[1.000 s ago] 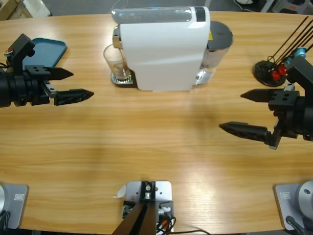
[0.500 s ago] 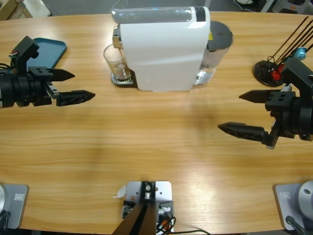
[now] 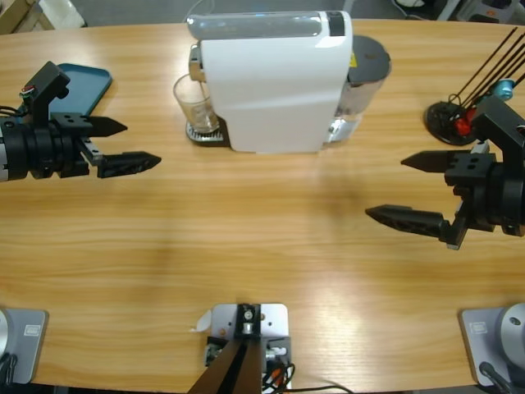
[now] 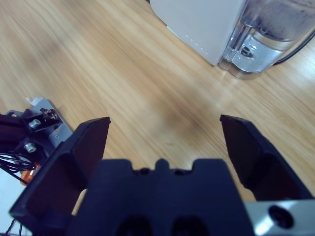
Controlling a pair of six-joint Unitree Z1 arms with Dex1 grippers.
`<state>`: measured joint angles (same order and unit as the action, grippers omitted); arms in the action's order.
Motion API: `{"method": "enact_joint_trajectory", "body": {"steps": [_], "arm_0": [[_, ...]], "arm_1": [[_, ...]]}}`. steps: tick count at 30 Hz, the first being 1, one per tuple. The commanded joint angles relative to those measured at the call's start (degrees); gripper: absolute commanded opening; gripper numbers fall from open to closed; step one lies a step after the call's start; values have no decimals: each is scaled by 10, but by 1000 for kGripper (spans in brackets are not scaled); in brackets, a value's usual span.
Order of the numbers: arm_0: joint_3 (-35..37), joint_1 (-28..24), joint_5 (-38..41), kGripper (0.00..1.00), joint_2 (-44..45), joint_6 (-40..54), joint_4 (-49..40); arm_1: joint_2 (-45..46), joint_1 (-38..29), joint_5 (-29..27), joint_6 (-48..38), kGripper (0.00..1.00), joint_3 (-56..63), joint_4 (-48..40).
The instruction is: Pour coffee
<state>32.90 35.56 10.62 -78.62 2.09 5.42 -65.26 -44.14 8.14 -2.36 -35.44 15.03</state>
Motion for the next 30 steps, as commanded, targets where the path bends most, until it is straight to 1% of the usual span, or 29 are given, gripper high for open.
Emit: {"method": "enact_joint_trajectory", "body": {"steps": [1,30], "arm_0": [[-19,7,-7,977,-22,3,11],[-19,13,-7,977,-33,3,13]], "arm_1": [[-10,-5,7,9,1000,12,-6],[-11,-5,7,9,1000,12,-6]]}}
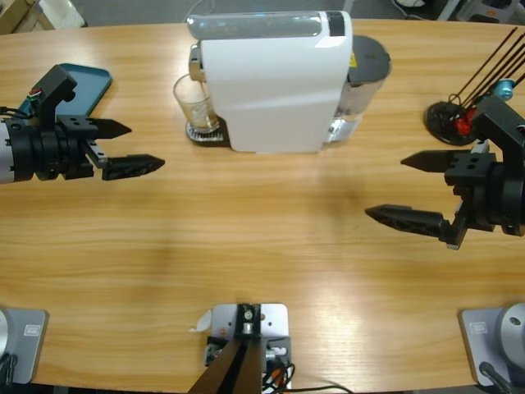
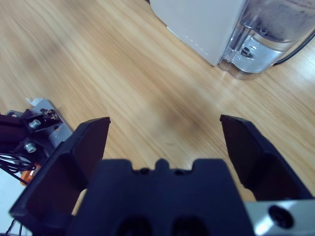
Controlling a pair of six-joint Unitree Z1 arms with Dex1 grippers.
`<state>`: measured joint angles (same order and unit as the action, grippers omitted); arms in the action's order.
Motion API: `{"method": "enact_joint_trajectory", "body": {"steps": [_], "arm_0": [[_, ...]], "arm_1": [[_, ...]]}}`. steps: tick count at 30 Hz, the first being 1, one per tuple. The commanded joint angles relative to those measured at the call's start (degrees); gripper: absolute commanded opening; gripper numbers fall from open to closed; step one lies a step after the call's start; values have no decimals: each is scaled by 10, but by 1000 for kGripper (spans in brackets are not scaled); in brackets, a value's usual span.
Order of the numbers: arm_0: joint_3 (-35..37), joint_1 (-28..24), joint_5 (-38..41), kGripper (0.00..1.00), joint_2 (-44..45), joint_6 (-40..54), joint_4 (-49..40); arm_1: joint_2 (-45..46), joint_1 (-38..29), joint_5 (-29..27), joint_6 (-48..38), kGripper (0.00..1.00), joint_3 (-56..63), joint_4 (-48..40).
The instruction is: Pour coffee
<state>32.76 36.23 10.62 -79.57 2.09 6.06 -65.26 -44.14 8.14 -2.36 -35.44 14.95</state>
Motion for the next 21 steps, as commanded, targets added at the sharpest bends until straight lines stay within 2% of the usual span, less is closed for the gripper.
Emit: {"method": "enact_joint_trajectory", "body": {"steps": [1,21], "arm_0": [[-17,7,-7,977,-23,3,7],[-17,7,-7,978,-28,3,10]], "arm_1": [[-11,-5,7,9,1000,12,-5],[-14,-5,7,9,1000,12,-6]]}}
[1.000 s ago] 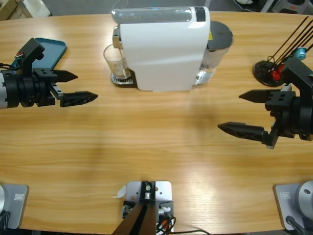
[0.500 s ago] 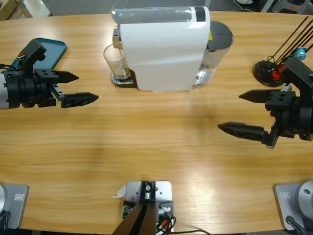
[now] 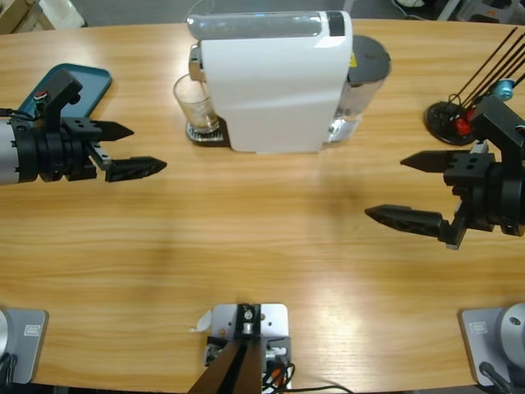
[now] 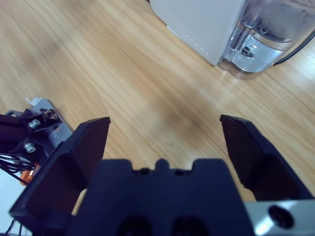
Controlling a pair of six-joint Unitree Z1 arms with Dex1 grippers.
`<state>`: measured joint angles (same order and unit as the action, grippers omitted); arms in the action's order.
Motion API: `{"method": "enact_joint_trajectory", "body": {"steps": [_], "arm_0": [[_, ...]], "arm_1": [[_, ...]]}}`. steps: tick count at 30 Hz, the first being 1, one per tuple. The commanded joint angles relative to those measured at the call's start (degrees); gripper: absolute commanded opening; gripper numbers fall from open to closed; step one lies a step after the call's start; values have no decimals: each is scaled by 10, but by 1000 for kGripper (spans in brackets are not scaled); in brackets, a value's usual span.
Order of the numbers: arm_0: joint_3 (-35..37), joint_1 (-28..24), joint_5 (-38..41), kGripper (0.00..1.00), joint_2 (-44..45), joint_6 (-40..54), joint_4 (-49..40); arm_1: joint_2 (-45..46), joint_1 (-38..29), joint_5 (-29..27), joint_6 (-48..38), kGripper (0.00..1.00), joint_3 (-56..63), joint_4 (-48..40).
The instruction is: Pour coffee
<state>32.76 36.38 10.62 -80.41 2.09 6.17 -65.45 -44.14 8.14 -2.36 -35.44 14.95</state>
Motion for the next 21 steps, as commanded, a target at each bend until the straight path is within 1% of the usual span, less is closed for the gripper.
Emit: {"method": "enact_joint_trajectory", "body": {"steps": [1,9,15,21], "arm_0": [[-17,5,-7,977,-19,3,9],[-19,5,-8,987,-10,2,9],[-23,5,-48,987,8,2,9],[-24,5,-55,991,10,2,9]], "arm_1": [[-13,-5,7,9,1000,12,-6],[-12,-5,7,9,1000,12,-6],[-13,-5,7,8,1000,12,-6],[-11,-5,7,8,1000,12,-6]]}}
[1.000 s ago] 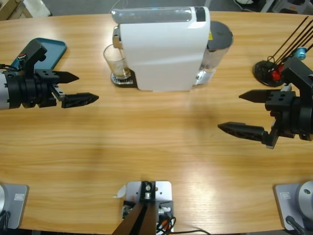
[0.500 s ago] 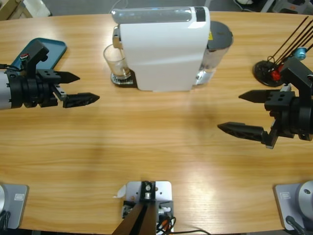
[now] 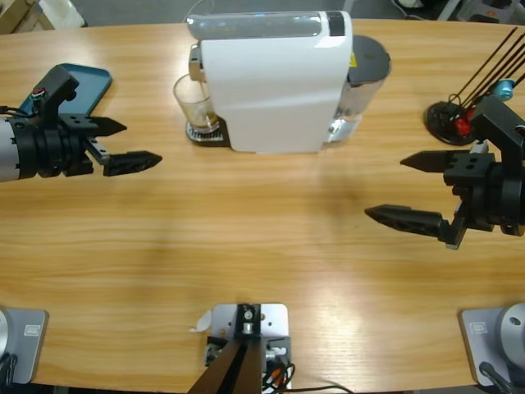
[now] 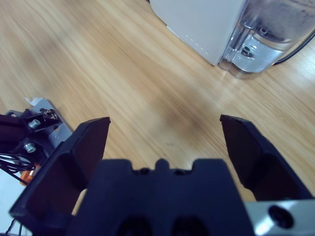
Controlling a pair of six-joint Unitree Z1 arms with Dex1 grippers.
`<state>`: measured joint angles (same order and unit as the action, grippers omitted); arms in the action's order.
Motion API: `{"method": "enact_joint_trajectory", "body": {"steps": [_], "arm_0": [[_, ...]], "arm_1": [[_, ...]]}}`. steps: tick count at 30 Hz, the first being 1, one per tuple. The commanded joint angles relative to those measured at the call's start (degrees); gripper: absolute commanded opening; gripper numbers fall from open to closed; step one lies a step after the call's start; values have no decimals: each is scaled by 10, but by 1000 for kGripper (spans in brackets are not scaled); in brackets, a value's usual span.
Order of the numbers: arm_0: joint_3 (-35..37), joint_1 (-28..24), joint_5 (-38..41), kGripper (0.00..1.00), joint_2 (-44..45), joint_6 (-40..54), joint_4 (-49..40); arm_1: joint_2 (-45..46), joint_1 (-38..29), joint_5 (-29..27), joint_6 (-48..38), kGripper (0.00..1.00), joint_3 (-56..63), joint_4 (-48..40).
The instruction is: Pour coffee
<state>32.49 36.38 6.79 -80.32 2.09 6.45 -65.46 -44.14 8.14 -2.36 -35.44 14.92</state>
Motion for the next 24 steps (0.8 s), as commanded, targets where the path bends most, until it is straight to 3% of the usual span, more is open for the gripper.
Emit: {"method": "enact_joint_trajectory", "body": {"steps": [1,16,24], "arm_0": [[-21,5,-17,991,9,2,6],[-24,3,-42,991,29,2,14],[-24,-15,-60,982,-9,3,62]], "arm_1": [[-11,-5,7,8,1000,12,-6],[-13,-5,7,8,1000,12,-6],[-15,-5,7,8,1000,12,-6]]}}
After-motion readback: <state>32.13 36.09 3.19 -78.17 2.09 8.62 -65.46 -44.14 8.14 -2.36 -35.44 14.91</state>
